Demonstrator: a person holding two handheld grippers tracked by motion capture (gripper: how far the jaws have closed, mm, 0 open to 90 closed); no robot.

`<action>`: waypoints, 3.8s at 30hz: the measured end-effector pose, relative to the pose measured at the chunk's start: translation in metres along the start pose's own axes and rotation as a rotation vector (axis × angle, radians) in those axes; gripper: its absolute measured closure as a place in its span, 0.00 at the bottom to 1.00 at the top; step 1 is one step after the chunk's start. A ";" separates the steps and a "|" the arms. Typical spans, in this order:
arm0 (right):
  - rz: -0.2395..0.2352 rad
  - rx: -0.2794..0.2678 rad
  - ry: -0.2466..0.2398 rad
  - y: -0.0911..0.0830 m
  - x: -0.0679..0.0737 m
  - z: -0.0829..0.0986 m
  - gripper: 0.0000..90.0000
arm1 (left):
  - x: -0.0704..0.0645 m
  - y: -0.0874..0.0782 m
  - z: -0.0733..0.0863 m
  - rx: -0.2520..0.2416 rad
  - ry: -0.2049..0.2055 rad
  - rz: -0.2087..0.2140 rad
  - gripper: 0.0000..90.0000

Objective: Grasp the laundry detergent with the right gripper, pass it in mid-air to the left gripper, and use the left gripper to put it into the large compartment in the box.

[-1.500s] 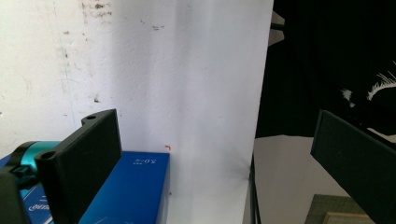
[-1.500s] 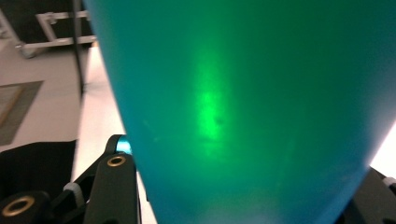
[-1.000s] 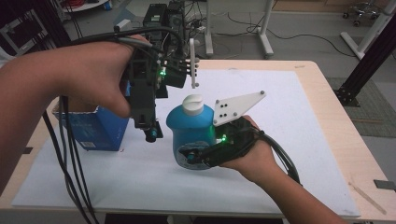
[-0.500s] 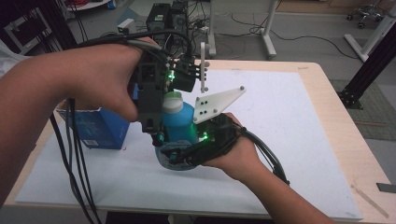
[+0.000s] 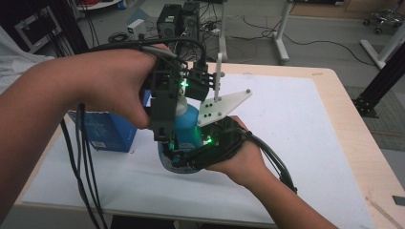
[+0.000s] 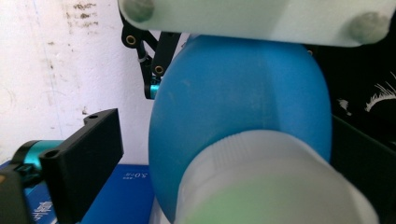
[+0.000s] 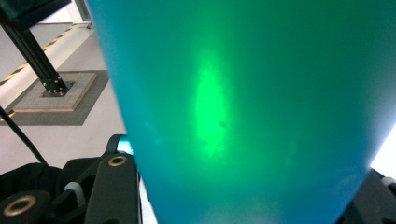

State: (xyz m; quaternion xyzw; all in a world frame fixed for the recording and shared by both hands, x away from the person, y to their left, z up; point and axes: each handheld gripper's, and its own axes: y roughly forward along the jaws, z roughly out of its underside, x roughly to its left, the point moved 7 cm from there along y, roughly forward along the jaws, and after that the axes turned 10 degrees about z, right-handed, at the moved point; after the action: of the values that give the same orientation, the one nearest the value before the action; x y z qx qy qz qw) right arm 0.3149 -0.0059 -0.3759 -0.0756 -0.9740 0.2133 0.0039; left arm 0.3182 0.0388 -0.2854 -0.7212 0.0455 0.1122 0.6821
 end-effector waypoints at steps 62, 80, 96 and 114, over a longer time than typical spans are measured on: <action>0.021 -0.022 -0.001 -0.003 -0.003 0.000 0.51 | -0.001 -0.003 -0.005 0.014 -0.030 -0.035 0.41; -0.013 -0.038 -0.037 -0.010 -0.003 -0.001 0.43 | -0.002 -0.006 -0.007 -0.017 -0.064 -0.030 0.42; 0.017 0.075 0.001 -0.063 -0.026 0.024 0.15 | 0.004 -0.016 0.018 0.000 -0.142 -0.038 0.42; 0.151 0.267 -0.045 -0.119 -0.065 0.031 0.01 | 0.019 -0.074 0.066 -0.091 -0.432 -0.005 0.42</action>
State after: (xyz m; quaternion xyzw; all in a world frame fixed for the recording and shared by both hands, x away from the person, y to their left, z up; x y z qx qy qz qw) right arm 0.3605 -0.1349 -0.3528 -0.1424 -0.9285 0.3422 -0.0240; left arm 0.3465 0.1114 -0.2210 -0.7106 -0.1085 0.2643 0.6429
